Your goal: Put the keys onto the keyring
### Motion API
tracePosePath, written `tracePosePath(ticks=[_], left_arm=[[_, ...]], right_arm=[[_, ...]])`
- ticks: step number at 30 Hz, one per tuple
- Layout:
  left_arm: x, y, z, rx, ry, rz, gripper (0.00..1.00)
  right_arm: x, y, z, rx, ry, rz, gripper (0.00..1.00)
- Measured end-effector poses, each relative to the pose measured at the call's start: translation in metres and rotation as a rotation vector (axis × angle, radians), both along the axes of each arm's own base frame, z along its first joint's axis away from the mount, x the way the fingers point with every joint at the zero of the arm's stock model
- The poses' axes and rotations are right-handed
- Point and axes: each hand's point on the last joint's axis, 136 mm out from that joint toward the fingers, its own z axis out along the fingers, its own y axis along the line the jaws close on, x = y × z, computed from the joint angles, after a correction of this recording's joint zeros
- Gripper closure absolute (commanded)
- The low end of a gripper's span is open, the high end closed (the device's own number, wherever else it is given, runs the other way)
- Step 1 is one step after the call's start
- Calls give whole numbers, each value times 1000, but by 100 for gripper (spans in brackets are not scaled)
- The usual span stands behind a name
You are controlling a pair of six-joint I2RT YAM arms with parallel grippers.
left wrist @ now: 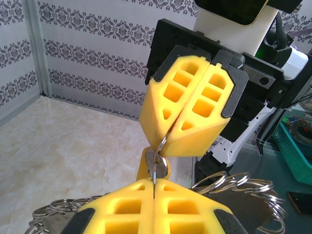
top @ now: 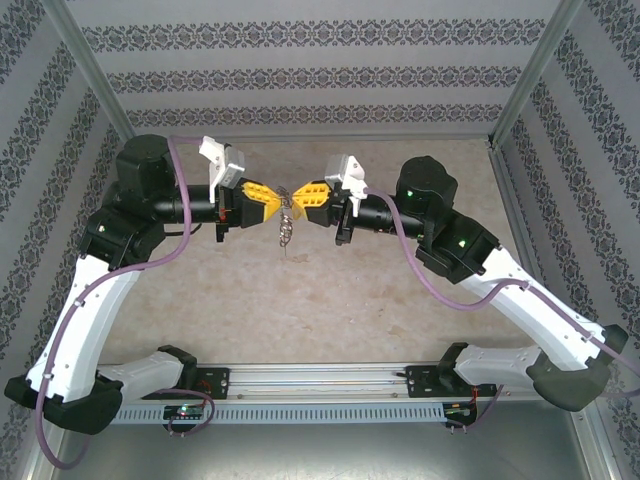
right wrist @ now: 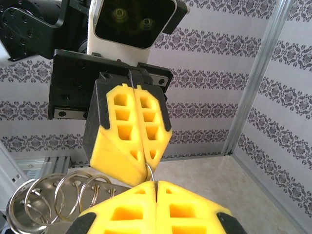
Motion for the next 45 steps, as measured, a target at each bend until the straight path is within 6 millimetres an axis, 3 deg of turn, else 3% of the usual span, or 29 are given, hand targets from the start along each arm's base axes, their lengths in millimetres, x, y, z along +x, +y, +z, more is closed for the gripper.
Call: tracePosePath(ticks=[11, 22, 31, 45], left_arm=[[1, 17, 34, -223, 31, 2, 100], [-18, 20, 72, -355, 80, -57, 100], [-19, 21, 74, -406, 156, -82, 100], [-25, 22, 75, -414, 155, -84, 100]], right_arm=[[-9, -1, 16, 68, 16, 39, 100], [-22, -9, 55, 227, 55, 65, 100], [-36, -4, 59, 245, 90, 111, 100], [-30, 21, 62, 244, 100, 136, 100]])
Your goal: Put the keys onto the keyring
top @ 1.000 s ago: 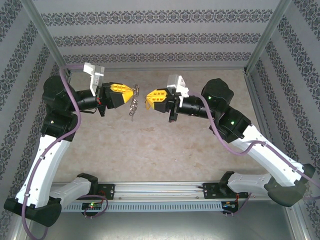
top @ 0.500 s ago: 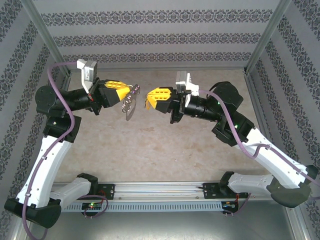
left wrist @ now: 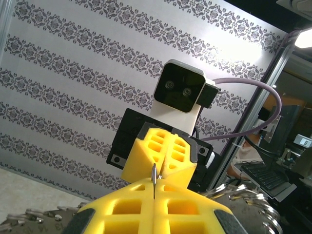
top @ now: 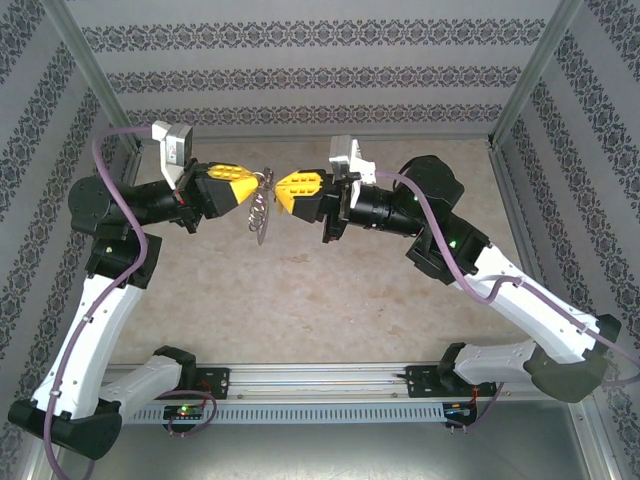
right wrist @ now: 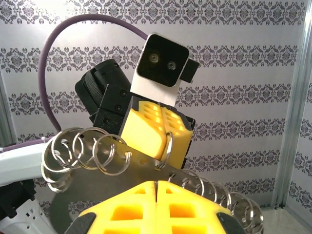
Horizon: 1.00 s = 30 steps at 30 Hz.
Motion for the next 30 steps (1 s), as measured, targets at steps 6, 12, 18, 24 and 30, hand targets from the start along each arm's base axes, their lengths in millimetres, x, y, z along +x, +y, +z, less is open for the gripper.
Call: tracePosePath(ticks=[6, 12, 18, 24, 30], left_arm=[[-3, 1, 0, 5, -21, 6, 100], [-2, 0, -1, 10, -25, 10, 100], [0, 0, -2, 9, -23, 14, 100], [2, 1, -1, 4, -22, 23, 100], [2, 1, -1, 4, -27, 26, 100]], right_arm=[[0, 4, 4, 4, -6, 4, 100], [-2, 6, 9, 11, -17, 4, 100], [0, 6, 8, 5, -28, -13, 100], [3, 6, 6, -3, -23, -27, 100], [5, 7, 5, -9, -16, -36, 100]])
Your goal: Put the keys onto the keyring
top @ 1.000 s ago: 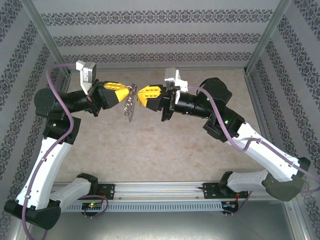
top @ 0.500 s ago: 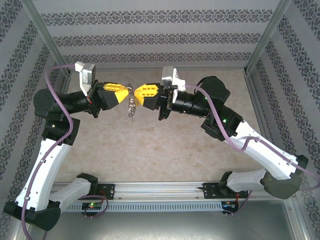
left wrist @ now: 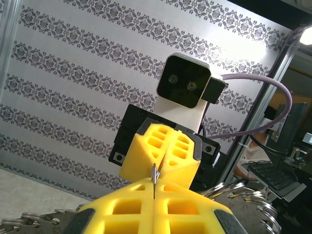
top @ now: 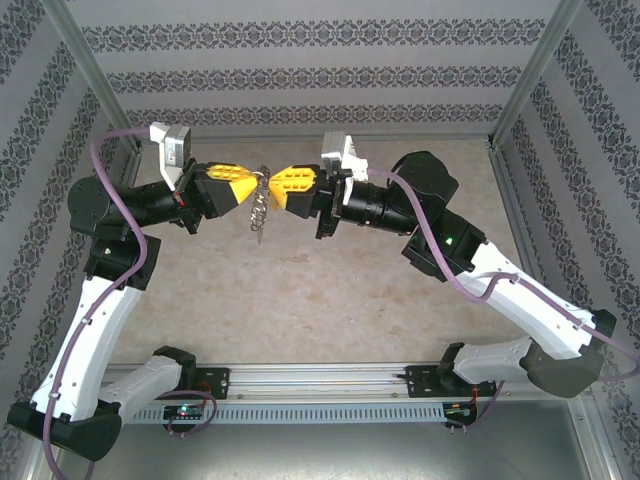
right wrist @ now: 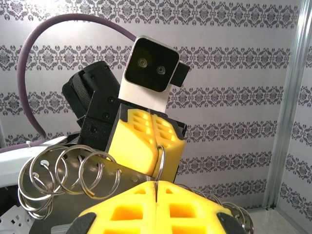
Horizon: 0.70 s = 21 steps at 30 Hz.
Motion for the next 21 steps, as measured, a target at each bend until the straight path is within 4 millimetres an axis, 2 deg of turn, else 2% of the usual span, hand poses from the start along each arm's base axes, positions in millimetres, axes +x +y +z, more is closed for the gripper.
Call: tracePosePath(ticks=[10, 21], left_arm=[[1, 0, -1, 6, -17, 7, 100], [5, -1, -15, 89, -18, 47, 100]], right_arm=[[1, 1, -2, -5, 5, -3, 100], [9, -2, -8, -50, 14, -56, 100]])
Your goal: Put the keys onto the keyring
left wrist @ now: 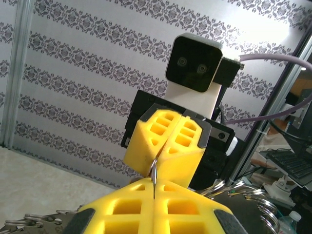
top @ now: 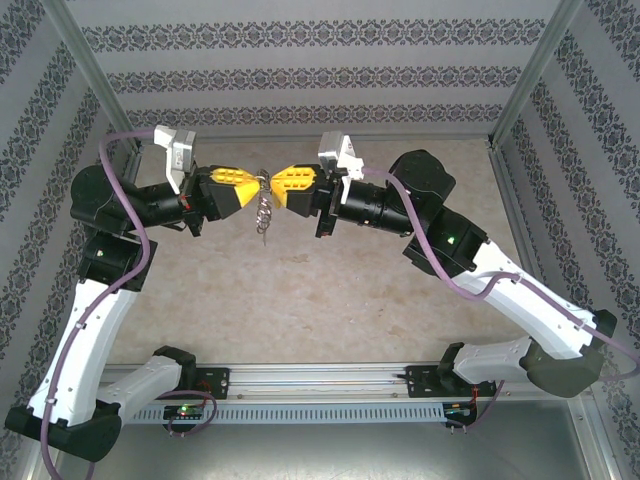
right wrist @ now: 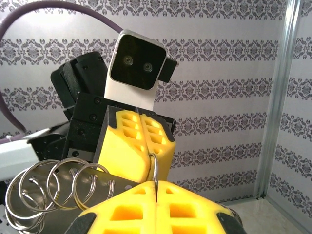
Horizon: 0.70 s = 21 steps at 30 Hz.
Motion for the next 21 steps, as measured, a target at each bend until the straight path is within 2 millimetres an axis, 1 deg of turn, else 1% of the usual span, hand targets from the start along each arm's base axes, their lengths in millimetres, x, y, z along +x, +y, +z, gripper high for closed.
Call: tracePosePath(ticks=[5, 11, 21], left_arm=[[1, 0, -6, 27, -7, 7, 100], [1, 0, -7, 32, -17, 9, 100], [3, -2, -10, 39, -7, -6, 100]], right_arm=[[-1, -2, 3, -10, -8, -3, 100], [-2, -3, 4, -16, -4, -3, 100], [5, 2, -6, -48, 22, -18, 100]])
